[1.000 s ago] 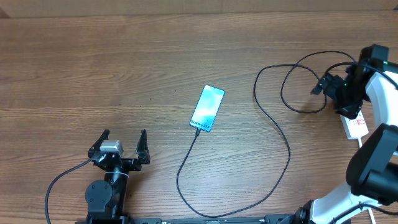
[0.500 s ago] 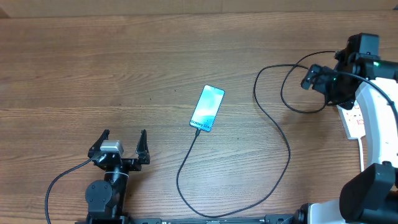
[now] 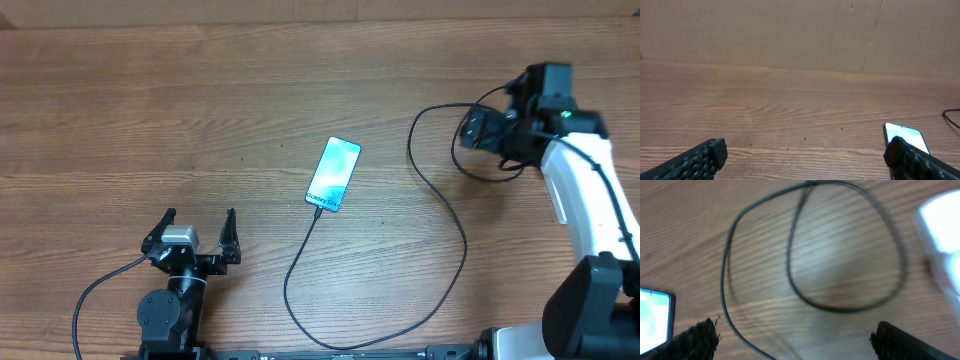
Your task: Plug charger to phone and switch on socket
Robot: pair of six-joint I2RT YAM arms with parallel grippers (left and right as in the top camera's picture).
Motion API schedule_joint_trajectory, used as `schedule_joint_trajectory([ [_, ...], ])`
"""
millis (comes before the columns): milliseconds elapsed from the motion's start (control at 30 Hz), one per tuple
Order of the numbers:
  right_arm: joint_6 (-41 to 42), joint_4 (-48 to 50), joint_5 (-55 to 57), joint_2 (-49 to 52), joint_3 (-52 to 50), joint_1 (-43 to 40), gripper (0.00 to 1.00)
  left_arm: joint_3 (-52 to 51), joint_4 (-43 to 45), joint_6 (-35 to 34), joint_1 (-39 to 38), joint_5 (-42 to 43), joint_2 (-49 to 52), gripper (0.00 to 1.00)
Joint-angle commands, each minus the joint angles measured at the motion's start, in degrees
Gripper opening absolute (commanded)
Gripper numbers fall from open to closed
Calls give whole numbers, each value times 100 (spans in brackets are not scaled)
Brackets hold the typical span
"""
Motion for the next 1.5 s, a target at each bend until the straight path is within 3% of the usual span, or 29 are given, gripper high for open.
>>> schedule_joint_trajectory([
  [0, -466, 435, -417, -63, -595, 157, 100, -20, -15, 70, -42, -59, -66, 100],
  [433, -461, 3143, -584, -76, -3241, 483, 100, -20, -15, 70, -42, -59, -66, 100],
  [700, -461, 3305, -579, -369, -3930, 483, 100, -20, -15, 70, -42, -59, -66, 100],
  [867, -378, 4363, -717, -728, -4415, 483, 100, -20, -15, 70, -42, -59, -66, 100],
  [1233, -376, 7141, -885, -1985, -6704, 483, 100, -20, -15, 70, -42, -59, -66, 100],
  [1367, -378, 7600, -883, -2479, -7248, 483, 100, -20, -15, 70, -42, -59, -66, 100],
  [1467, -378, 7322, -883, -2771, -7278, 481, 100, -20, -15, 70, -42, -59, -66, 99],
])
